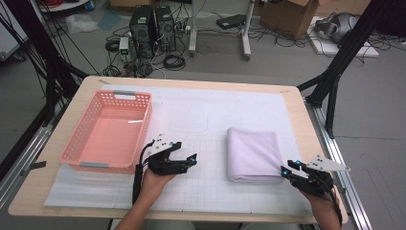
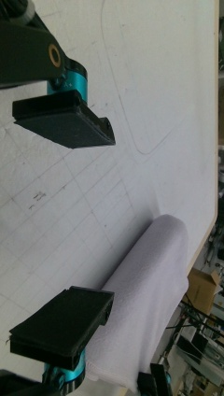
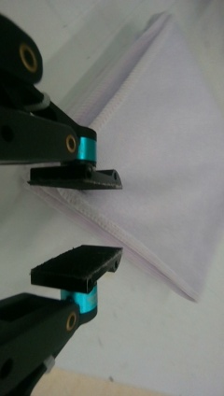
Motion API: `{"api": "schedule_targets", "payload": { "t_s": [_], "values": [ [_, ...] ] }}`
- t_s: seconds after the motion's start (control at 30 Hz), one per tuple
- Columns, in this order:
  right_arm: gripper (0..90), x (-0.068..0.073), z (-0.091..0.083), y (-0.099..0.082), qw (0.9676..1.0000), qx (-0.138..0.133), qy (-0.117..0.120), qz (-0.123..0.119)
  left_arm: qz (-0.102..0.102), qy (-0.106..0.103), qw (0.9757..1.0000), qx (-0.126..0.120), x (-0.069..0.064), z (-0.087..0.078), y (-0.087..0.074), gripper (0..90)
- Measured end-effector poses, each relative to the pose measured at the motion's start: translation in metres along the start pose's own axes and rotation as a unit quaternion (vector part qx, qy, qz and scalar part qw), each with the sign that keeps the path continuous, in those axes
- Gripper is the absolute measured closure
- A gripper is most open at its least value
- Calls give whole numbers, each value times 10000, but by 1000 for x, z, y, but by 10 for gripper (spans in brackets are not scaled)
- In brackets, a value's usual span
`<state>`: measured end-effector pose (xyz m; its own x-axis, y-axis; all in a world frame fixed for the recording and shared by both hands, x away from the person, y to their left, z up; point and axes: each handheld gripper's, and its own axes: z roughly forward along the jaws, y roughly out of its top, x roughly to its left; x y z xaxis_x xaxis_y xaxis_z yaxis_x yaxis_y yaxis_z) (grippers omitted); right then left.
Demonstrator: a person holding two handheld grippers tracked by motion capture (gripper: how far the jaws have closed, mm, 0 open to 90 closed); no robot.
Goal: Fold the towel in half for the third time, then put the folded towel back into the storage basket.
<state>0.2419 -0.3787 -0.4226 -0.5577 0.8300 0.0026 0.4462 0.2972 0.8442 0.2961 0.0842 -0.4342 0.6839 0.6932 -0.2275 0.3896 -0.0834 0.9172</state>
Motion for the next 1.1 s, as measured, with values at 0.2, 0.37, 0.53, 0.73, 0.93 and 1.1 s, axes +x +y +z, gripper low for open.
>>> {"api": "schedule_targets", "payload": {
  "t_s": [0.2,0.37,0.53,0.73,0.93,1.1],
  "values": [
    [411,-6,-10,2,9994,-235,-238,135,142,-160,9996,-206,2,-1,1,197],
    [367,-16,-25,-2,9978,-411,-436,285,334,-164,9990,-259,-2,0,0,197],
    [276,-19,-26,-1,9971,-421,-568,299,176,-2,9998,-107,-1,2,0,197],
    [218,-18,-21,-3,9974,-396,-572,173,93,69,9998,-153,1,0,-1,194],
    [196,-17,-19,-3,9978,-380,-539,111,79,61,9999,-139,2,0,-1,195],
    [191,-19,-17,-5,9976,-369,-568,161,76,50,9999,-107,2,2,-2,196]
  ]
}}
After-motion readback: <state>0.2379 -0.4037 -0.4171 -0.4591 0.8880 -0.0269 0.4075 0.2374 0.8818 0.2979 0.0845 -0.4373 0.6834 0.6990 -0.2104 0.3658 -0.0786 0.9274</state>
